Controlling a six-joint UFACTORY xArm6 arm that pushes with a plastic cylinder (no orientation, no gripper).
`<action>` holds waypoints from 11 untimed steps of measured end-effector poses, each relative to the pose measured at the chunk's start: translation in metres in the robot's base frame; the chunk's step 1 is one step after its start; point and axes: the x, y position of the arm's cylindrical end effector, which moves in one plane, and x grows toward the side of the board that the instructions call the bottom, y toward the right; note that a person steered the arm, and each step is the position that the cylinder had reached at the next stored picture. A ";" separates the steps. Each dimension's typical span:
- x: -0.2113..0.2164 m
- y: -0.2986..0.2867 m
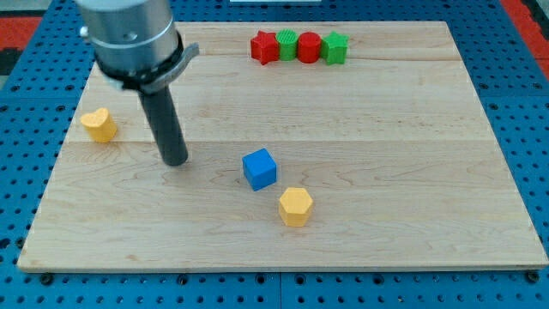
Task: Place the cube above the hexagon
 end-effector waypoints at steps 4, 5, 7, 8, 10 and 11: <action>-0.005 0.107; -0.008 0.120; -0.044 0.137; -0.024 0.145; -0.016 0.110; 0.010 0.109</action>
